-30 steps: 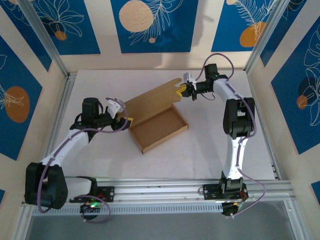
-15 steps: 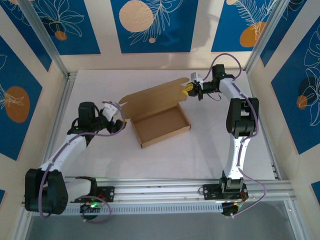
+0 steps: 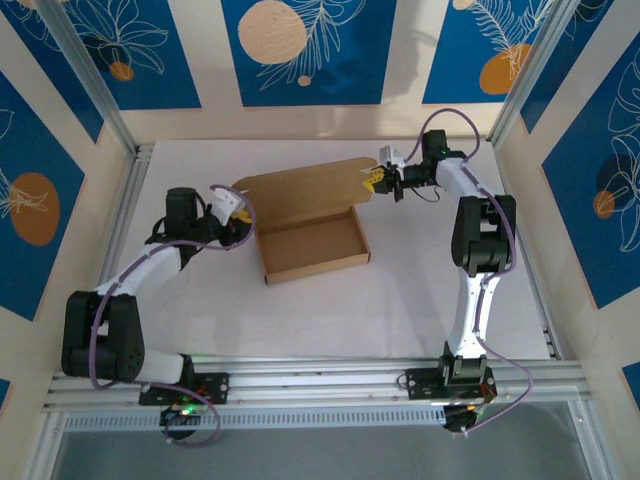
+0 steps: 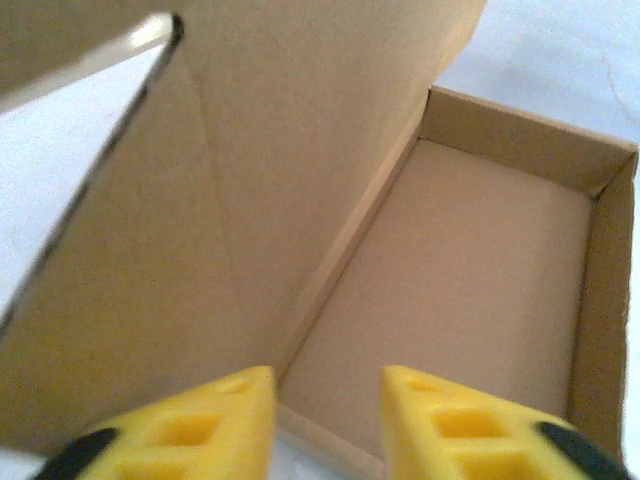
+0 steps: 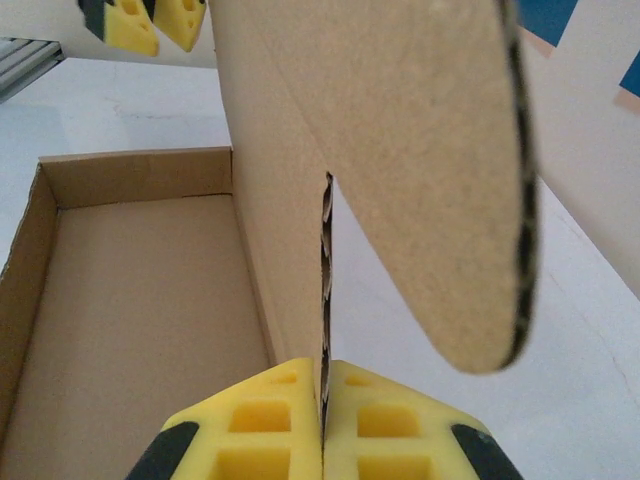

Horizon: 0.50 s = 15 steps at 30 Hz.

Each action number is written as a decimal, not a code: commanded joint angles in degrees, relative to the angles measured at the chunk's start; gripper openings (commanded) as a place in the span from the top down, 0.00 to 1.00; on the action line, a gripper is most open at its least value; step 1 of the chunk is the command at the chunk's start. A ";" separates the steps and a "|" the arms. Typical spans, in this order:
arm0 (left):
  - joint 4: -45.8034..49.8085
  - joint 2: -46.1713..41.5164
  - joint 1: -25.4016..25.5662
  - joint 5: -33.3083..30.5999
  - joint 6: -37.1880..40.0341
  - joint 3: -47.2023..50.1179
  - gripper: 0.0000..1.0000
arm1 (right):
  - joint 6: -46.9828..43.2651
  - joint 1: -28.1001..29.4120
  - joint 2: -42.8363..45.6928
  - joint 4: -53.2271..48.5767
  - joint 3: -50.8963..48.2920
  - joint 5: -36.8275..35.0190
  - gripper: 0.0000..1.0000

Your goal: Fold the paper box

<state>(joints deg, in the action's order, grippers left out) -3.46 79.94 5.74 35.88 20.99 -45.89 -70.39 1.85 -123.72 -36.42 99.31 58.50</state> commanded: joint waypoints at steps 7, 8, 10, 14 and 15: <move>-1.81 0.69 -0.80 1.52 1.19 -2.29 0.98 | 2.07 0.61 -0.01 1.65 -2.66 -0.98 1.00; -2.65 0.15 -1.78 1.59 0.33 -1.85 0.94 | 1.94 0.49 -0.02 1.68 -2.87 -1.05 1.00; -7.42 -1.29 -4.84 2.93 -2.92 0.43 0.84 | 1.25 0.11 0.28 1.40 -3.15 -0.89 1.00; -7.91 -2.34 -8.90 5.19 -3.50 1.13 0.35 | 1.11 -0.35 0.82 1.54 -3.66 0.18 1.00; -7.41 -2.19 -9.43 6.10 -2.93 0.75 0.32 | 0.99 -0.43 0.82 1.36 -3.61 0.74 1.00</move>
<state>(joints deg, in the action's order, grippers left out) -9.10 79.00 -2.22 38.06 18.26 -45.06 -68.97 1.69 -123.44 -33.08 97.36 59.72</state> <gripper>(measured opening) 0.653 0.072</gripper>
